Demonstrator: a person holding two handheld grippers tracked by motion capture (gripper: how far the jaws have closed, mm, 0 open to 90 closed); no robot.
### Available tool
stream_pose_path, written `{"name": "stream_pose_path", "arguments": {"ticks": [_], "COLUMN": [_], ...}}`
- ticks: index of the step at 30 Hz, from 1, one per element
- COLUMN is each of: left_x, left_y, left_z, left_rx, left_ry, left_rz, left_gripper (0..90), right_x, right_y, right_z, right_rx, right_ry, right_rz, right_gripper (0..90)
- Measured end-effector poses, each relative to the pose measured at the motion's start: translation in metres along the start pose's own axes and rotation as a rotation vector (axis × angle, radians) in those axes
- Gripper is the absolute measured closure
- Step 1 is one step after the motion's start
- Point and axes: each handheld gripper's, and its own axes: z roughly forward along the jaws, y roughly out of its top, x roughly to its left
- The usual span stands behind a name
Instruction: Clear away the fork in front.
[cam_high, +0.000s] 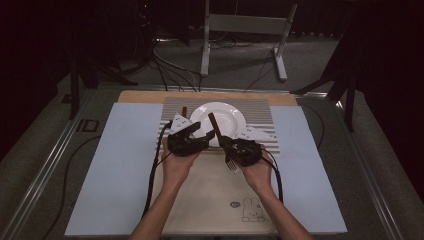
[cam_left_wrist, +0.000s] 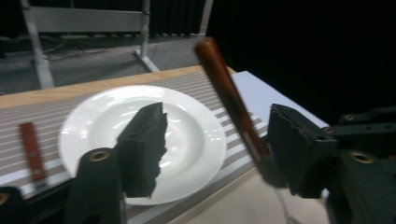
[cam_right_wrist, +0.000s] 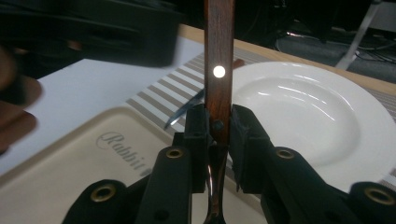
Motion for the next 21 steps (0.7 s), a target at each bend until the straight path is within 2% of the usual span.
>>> {"name": "stream_pose_path", "arguments": {"ticks": [5, 9, 11, 13, 16, 17, 21], "left_x": [-0.003, -0.004, -0.004, -0.007, -0.005, -0.005, -0.002], "left_y": [-0.002, -0.003, -0.003, -0.002, -0.002, -0.002, -0.001], "left_z": [0.009, 0.011, 0.011, 0.010, 0.010, 0.010, 0.009], "left_rx": [0.021, 0.022, 0.016, 0.019, 0.033, 0.036, 0.040], "left_ry": [-0.034, -0.078, -0.117, -0.105, -0.109, -0.101, -0.092], "left_rz": [-0.022, -0.034, -0.041, -0.022, -0.019, -0.020, -0.019], "left_gripper": [52.0, 68.5, 78.0, 80.3, 80.6, 80.6, 80.7], "right_x": [0.009, 0.014, 0.015, 0.015, 0.015, 0.015, 0.014], "right_y": [0.000, 0.000, -0.001, -0.002, -0.004, -0.004, -0.005], "right_z": [0.002, 0.002, 0.001, 0.002, 0.001, 0.001, 0.002], "right_rx": [-0.025, -0.033, -0.042, -0.046, -0.050, -0.053, -0.025], "right_ry": [-0.007, 0.001, -0.001, -0.009, -0.008, -0.006, -0.006], "right_rz": [-0.020, -0.027, -0.023, -0.035, -0.044, -0.044, -0.078], "right_gripper": [78.3, 78.3, 78.3, 78.2, 77.2, 75.0, 42.5]}}
